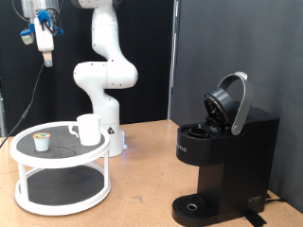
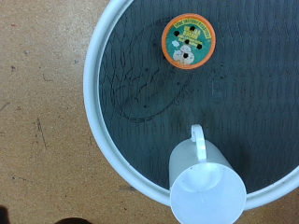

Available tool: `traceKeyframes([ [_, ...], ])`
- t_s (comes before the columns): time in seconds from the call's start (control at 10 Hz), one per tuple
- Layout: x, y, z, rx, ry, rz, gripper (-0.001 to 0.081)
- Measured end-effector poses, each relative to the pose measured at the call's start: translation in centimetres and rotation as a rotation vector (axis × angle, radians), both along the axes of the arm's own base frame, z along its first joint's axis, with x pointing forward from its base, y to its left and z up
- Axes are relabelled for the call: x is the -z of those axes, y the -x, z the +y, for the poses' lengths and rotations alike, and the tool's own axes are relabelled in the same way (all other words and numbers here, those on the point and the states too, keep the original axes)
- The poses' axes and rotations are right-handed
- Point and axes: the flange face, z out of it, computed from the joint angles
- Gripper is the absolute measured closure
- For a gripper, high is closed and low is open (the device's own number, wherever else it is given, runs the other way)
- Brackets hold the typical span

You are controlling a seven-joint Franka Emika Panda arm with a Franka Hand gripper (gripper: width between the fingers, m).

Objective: Make a cup of coffee with the keurig machine

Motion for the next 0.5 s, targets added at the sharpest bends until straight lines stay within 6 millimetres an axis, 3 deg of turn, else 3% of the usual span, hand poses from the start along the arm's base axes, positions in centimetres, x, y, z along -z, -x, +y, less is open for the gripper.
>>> traceKeyframes([
  [0.5,0.8,0.47,-0.72,-0.029,-0.015,-0.003,0.0072],
])
